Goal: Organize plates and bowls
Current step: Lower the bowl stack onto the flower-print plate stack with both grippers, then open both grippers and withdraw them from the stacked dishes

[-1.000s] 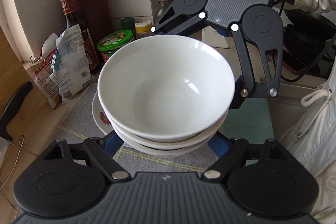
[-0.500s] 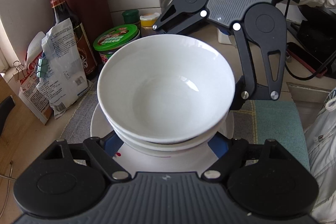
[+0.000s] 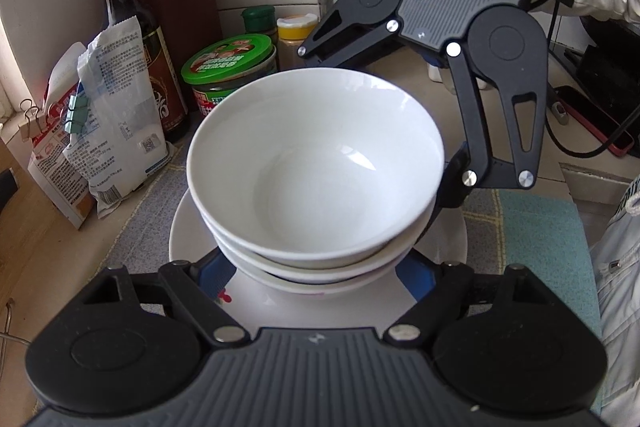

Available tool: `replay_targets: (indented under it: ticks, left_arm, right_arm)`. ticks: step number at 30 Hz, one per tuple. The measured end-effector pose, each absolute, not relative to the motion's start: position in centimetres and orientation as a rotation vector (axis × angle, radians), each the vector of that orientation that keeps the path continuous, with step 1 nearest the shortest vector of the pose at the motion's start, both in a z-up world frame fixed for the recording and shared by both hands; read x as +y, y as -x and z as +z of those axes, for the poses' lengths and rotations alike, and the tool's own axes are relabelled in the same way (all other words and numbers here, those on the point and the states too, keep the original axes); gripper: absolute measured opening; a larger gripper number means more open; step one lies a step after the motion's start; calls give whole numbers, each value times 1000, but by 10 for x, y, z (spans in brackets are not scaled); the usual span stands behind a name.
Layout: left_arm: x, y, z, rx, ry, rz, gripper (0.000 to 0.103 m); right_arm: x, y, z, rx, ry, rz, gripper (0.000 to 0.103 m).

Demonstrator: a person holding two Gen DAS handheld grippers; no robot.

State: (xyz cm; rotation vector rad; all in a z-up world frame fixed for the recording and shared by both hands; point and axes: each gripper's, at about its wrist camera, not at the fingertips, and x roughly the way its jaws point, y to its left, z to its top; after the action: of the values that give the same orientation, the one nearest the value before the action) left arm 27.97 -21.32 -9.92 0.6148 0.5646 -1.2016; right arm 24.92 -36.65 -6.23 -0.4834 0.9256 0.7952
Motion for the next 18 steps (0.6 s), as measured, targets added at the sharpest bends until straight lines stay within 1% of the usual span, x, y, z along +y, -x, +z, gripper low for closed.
replay_targets:
  ticks: [2, 4, 5, 8, 10, 13, 15, 18]
  left_arm:
    - [-212, -277, -99, 556, -609, -1186, 86]
    - [-209, -273, -98, 550, -595, -1165, 88]
    - [-207, -271, -98, 546, -586, -1153, 89]
    - [-196, -264, -95, 522, -556, -1085, 90]
    - [-187, -256, -90, 497, -527, -1035, 96]
    - [-166, -239, -79, 441, -446, -986, 98]
    - [-151, -228, -70, 406, -376, -956, 102]
    - [-137, -214, -57, 382, -311, -888, 102]
  right_arm:
    - [-368, -248, -61, 926, 468, 801, 92]
    - [-370, -250, -60, 924, 428, 800, 98]
    - [-370, -250, -60, 917, 425, 789, 103]
    - [-369, -246, -58, 905, 425, 764, 103]
    - [-367, -240, -54, 894, 415, 736, 103]
    - [-363, -228, -46, 887, 392, 668, 103]
    - [-359, -217, -40, 881, 378, 604, 103]
    - [-351, -203, -32, 879, 326, 464, 103]
